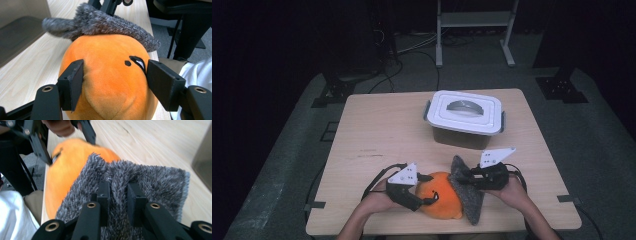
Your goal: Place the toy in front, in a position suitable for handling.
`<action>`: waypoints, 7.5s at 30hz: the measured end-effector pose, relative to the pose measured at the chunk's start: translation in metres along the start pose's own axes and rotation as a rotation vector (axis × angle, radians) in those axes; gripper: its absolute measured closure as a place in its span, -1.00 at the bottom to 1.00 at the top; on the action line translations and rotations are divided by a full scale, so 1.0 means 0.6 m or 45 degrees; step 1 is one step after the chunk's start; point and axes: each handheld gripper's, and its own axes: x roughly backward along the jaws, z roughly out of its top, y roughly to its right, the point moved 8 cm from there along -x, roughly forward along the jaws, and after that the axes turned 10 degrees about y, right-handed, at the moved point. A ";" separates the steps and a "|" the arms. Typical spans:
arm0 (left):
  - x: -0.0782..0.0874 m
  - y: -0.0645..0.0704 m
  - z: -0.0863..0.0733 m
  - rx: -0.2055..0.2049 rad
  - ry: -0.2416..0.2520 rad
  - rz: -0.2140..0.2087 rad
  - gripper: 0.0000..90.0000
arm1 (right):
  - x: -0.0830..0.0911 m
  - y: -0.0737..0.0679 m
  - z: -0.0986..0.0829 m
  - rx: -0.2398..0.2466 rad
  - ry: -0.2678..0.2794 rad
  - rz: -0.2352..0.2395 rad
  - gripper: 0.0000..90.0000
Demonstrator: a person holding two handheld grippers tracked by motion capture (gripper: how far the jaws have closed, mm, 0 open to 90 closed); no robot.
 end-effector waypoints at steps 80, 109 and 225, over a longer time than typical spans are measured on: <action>-0.019 -0.021 0.027 0.261 0.121 0.121 -0.25 | 0.013 -0.039 0.028 0.134 -0.004 0.050 0.65; -0.027 0.010 0.029 0.017 0.067 0.030 -0.25 | 0.023 -0.025 0.053 0.125 0.046 0.032 0.66; 0.003 -0.031 0.005 -0.022 0.100 0.113 -0.41 | 0.026 -0.018 0.004 0.042 0.002 0.062 0.65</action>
